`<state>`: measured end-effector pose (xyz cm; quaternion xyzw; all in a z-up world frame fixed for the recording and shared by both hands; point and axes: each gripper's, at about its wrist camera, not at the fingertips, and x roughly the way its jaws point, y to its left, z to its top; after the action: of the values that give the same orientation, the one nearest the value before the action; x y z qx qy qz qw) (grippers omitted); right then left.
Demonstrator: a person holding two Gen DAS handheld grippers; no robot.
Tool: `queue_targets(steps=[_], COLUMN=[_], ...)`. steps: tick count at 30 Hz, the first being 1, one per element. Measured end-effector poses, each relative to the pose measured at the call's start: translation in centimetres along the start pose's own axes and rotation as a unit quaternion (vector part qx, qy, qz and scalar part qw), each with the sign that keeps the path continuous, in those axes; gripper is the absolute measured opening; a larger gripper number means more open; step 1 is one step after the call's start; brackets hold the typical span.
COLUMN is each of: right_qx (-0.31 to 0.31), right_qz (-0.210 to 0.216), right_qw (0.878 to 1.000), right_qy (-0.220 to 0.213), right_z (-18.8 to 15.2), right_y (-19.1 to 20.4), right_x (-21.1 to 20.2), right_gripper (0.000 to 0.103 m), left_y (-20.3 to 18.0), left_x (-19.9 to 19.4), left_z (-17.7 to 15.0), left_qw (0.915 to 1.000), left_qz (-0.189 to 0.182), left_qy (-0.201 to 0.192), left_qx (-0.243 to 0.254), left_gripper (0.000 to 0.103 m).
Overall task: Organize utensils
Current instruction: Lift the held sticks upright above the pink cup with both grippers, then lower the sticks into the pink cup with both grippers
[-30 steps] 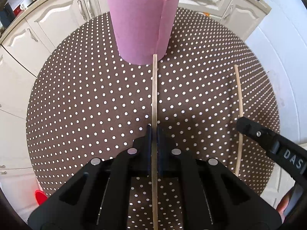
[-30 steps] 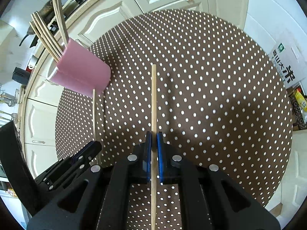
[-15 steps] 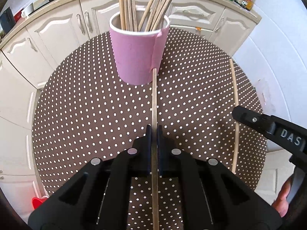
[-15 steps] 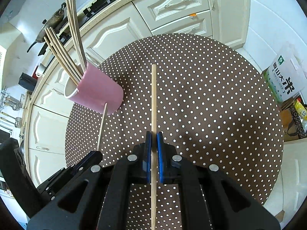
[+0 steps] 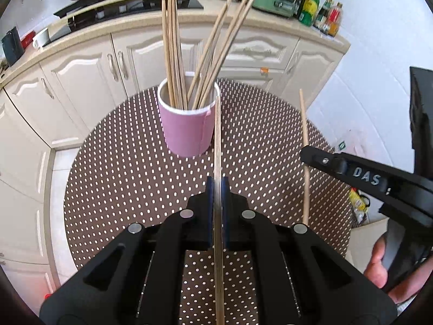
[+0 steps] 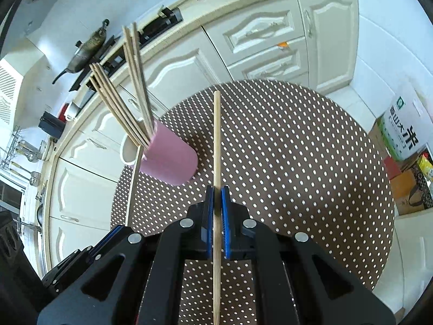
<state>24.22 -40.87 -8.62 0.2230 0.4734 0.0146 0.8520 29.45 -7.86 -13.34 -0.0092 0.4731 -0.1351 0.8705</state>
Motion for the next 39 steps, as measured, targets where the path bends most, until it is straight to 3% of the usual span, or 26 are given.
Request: queue_targets(steps=[13,21,26,39], right_qx=[-0.028,-0.036,-0.045,-0.031], right_qz=[0.047,0.078,0.098,0.155], right_qw=[0.994,0.984,0.975,0.949], right_qy=[-0.098,-0.159,-0.192,-0.273], right_z=[5.4,8.9,10.4,10.2], right_y=[3.7,5.8,6.6,4.0], right_x=[-2.4,-3.0,-2.9,1.9], right_gripper=[0.005,0.005,0.005,0.005], left_y=[1.4,3.6,4.2,5.3], left_x=[-3.6,-5.6,-5.7,0.2], left_z=[5.7,11.3,13.7,13.7], left_qw=[0.9935,0.9750,0.9635,0.9322], left_qz=[-0.002,-0.013,-0.025,-0.044], left_qy=[-0.102,-0.199,-0.248,-0.343], left_qx=[-0.051,-0.097,-0.099,-0.105], left_gripper=[0.006,0.006,0.006,0.006])
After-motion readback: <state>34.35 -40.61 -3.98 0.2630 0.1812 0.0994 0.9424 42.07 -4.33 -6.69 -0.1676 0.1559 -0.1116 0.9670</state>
